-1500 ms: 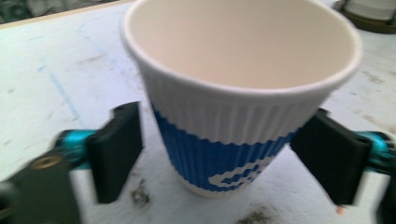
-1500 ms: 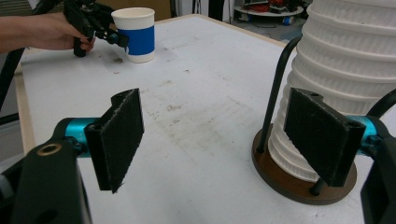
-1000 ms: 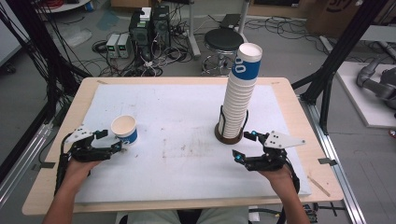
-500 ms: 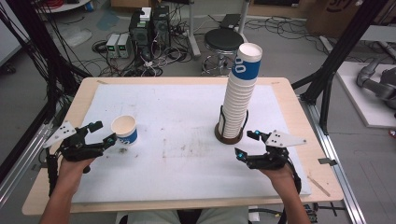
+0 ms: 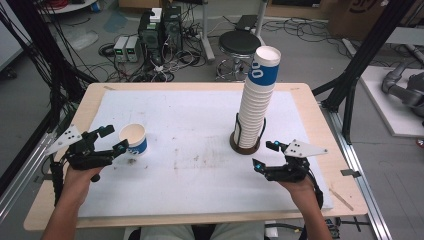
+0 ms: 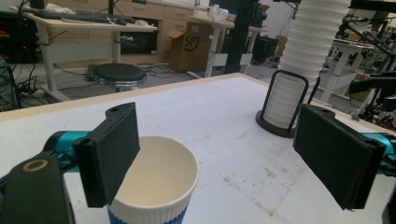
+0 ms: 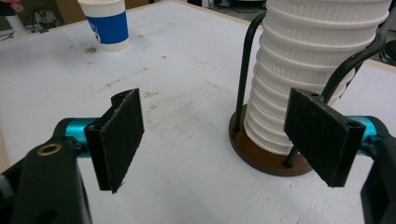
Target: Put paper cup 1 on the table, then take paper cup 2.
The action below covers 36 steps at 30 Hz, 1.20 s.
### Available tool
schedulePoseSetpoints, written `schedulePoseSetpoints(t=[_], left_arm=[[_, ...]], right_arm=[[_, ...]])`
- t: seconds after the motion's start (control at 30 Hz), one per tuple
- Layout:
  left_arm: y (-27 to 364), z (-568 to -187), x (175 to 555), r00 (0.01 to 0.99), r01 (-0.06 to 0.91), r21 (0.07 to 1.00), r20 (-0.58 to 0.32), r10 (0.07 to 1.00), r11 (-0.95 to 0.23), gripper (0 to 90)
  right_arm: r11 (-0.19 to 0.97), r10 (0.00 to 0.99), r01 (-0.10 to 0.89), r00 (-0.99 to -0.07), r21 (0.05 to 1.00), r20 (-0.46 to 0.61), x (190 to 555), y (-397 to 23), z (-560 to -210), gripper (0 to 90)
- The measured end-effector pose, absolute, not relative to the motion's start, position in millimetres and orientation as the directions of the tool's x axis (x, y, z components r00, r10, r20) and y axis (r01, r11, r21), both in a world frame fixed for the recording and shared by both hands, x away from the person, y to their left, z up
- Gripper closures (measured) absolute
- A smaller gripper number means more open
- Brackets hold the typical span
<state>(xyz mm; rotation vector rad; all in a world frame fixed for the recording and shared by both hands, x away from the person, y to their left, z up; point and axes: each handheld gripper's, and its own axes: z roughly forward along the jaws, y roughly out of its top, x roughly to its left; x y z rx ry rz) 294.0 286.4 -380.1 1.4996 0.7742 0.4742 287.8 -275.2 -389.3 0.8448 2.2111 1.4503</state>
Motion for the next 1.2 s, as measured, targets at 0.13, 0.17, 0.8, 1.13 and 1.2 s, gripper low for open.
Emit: schedulePoseSetpoints(t=[0.13,0.17,0.8,1.13,1.2], left_arm=[[281.0,-376.9,293.3,0.695,0.175,0.983,-0.16,0.701,0.052,14.7],[279.7,-376.6,293.2,0.698,0.175,0.983,-0.161,0.698,0.052,14.7],[270.9,-379.0,295.9,0.711,0.174,0.984,-0.156,0.685,0.044,14.7],[263.9,-380.4,294.7,0.731,0.171,0.984,-0.153,0.665,0.039,14.7],[262.1,-379.8,295.1,0.735,0.17,0.985,-0.154,0.66,0.04,14.7]], right_arm=[[0.29,0.66,0.282,-0.751,0.915,0.022,288.2,-275.2,-388.7,20.5],[0.29,0.662,0.285,-0.75,0.914,0.024,288.2,-275.3,-388.6,20.5],[0.29,0.667,0.28,-0.745,0.915,0.017,286.1,-280.4,-389.0,20.5],[0.282,0.667,0.283,-0.745,0.917,0.024,286.2,-281.7,-387.7,20.5],[0.288,0.664,0.283,-0.747,0.915,0.022,286.3,-280.9,-387.4,20.5]])
